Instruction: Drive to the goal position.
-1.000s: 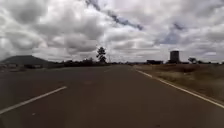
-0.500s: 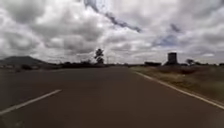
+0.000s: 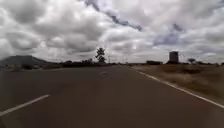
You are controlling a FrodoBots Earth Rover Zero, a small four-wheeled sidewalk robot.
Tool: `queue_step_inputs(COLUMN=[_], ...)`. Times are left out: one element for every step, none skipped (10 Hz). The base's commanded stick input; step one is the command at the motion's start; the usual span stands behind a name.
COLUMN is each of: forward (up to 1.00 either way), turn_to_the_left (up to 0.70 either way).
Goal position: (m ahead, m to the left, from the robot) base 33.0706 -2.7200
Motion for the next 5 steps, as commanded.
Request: queue_step_inputs(forward=[0.85,0.85,0.85,0.85,0.85], turn_to_the_left=[-0.04,-0.16,-0.27,-0.29,-0.21])
